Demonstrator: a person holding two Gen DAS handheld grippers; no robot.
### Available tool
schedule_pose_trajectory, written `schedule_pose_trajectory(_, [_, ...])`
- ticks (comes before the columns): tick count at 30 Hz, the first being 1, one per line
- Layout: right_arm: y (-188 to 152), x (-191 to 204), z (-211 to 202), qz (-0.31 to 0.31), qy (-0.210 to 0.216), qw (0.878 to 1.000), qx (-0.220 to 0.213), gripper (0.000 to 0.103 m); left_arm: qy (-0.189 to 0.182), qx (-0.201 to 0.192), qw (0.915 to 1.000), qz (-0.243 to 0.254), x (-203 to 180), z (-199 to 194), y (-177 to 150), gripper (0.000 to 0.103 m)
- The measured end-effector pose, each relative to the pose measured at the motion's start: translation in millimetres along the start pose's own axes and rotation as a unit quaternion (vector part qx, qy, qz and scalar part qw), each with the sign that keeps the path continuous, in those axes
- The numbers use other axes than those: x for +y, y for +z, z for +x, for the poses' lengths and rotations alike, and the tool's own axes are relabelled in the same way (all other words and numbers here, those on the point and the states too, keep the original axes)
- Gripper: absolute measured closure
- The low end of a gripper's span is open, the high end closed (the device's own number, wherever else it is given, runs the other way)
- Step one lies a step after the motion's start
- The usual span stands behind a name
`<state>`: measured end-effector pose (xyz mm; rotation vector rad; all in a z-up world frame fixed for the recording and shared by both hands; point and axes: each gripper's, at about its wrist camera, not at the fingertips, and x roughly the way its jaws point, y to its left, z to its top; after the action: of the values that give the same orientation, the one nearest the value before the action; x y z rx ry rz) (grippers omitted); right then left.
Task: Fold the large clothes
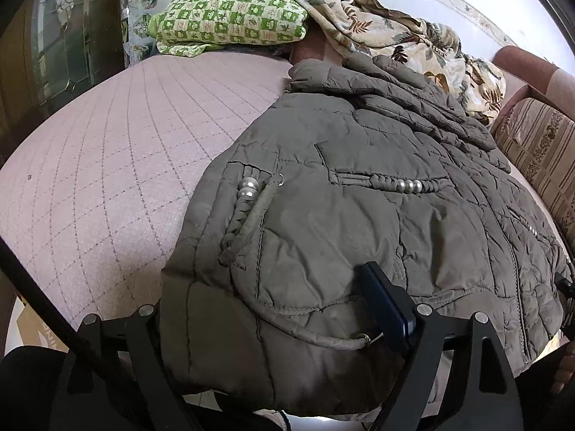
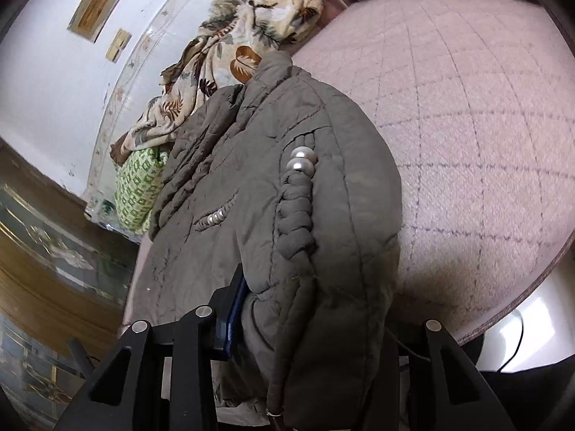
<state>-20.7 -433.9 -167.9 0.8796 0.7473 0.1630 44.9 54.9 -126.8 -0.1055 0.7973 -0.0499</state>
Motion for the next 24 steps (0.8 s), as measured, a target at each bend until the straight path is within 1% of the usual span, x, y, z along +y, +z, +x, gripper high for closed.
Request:
schedule_pose_trajectory(3, [1, 1, 0, -0.003, -0.007, 1.0, 0.006, 0.059, -0.003, 0.0, 1.0, -0.002, 0, -1, 0, 0.018])
schedule_pose_trajectory(5, [2, 1, 1, 0.0, -0.007, 1.0, 0.008, 0.059, -0.002, -0.001, 1.0, 0.001, 0, -2, 0, 0.023])
schedule_pose_trajectory(6, [3, 0, 1, 0.004, -0.006, 1.0, 0.01, 0.059, -0.002, -0.005, 1.0, 0.003, 0, -4, 0, 0.031])
schedule_pose_trajectory(7, [4, 0, 1, 0.008, -0.004, 1.0, 0.009, 0.062, -0.002, -0.008, 1.0, 0.004, 0, -6, 1, 0.042])
schedule_pose_trajectory(8, [3, 1, 0, 0.002, -0.012, 1.0, 0.006, 0.069, -0.001, -0.013, 0.9999, 0.004, 0, -8, 1, 0.049])
schedule_pose_trajectory(10, [1, 11, -2, -0.031, -0.027, 0.999, -0.001, 0.077, 0.0, -0.023, 0.9997, 0.006, 0, -11, 1, 0.068])
schedule_pose_trajectory(12, [-2, 28, -5, -0.081, -0.047, 0.996, -0.016, 0.08, 0.006, -0.031, 0.9994, 0.01, -1, -14, 2, 0.076])
schedule_pose_trajectory(14, [-6, 43, -8, -0.128, -0.072, 0.989, -0.03, 0.081, 0.012, -0.039, 0.999, 0.02, -4, -17, 2, 0.079])
schedule_pose_trajectory(16, [-8, 48, -8, -0.145, -0.084, 0.985, -0.035, 0.081, 0.02, -0.043, 0.9984, 0.031, -8, -18, 2, 0.08])
schedule_pose_trajectory(20, [-10, 52, -5, -0.164, -0.106, 0.98, -0.035, 0.081, 0.027, -0.04, 0.9981, 0.038, -11, -16, 3, 0.079])
schedule_pose_trajectory(23, [-10, 51, -3, -0.163, -0.112, 0.98, -0.031, 0.081, 0.036, -0.034, 0.9979, 0.043, -13, -13, 2, 0.076])
schedule_pose_trajectory(24, [-10, 51, -2, -0.163, -0.114, 0.98, -0.03, 0.081, 0.039, -0.031, 0.9977, 0.045, -13, -11, 2, 0.073])
